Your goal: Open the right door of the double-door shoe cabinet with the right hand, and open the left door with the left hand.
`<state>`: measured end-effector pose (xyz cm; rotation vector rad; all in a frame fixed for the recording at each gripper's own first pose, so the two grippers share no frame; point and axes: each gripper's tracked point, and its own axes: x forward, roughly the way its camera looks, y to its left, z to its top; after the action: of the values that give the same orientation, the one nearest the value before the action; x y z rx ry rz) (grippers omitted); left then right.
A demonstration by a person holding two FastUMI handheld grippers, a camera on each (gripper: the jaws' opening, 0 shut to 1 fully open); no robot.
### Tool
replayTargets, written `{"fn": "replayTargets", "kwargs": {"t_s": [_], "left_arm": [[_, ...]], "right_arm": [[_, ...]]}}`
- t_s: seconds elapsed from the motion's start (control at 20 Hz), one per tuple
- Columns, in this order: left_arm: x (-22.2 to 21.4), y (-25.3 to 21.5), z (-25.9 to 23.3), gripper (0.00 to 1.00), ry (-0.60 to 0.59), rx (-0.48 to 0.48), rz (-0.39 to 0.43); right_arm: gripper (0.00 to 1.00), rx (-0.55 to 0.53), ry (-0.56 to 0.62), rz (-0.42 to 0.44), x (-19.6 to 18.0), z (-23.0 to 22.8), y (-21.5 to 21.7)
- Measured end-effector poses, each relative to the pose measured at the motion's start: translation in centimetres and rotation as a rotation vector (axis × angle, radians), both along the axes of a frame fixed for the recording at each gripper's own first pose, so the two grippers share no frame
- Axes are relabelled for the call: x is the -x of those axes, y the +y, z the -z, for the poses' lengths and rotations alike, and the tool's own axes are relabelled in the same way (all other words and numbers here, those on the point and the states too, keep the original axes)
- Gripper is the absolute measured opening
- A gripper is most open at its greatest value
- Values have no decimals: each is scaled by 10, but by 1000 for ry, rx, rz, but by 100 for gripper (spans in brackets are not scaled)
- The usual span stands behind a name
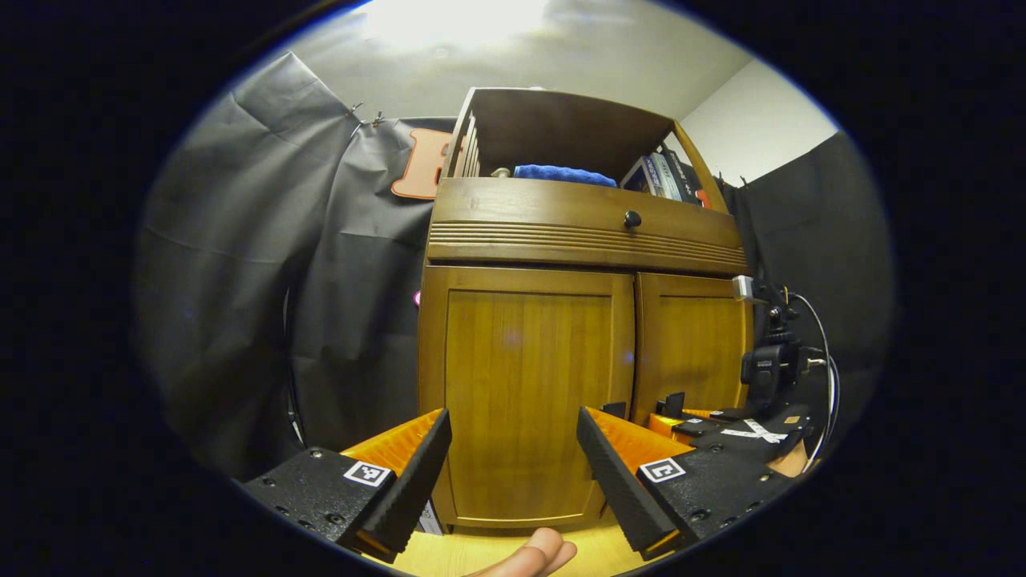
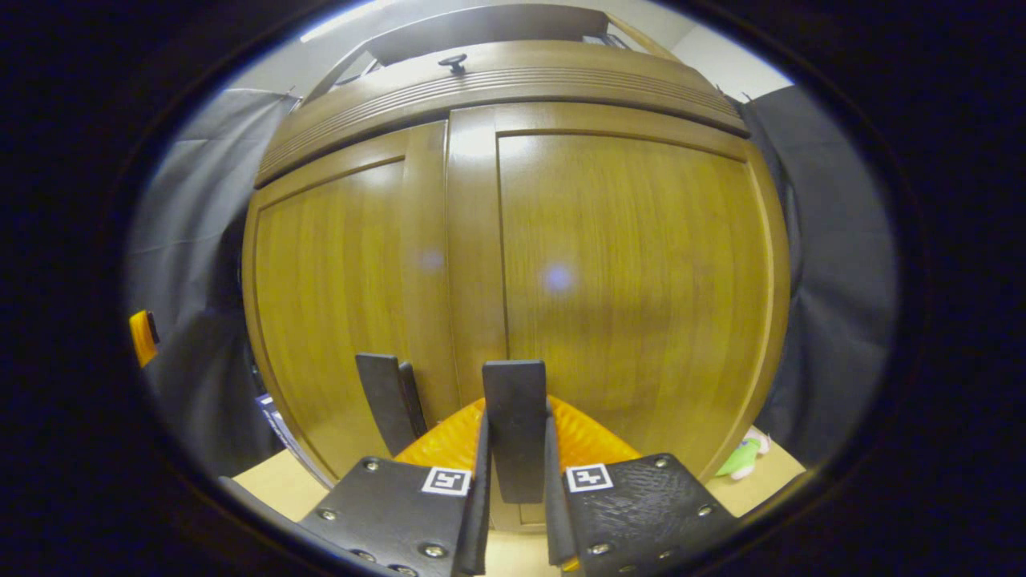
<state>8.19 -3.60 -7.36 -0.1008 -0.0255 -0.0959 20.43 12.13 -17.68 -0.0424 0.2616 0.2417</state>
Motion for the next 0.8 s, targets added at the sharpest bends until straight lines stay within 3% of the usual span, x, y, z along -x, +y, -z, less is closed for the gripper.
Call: {"fn": "replayTargets", "kwargs": {"t_s": [0.1,0.8], "left_arm": [[1,-6,-1,99,-1,4,25],[-4,-1,1,98,9,32,4]], "right_arm": [[29,0,8,-20,8,-1,-3],[29,-24,50,-128,56,-10,-28]]}}
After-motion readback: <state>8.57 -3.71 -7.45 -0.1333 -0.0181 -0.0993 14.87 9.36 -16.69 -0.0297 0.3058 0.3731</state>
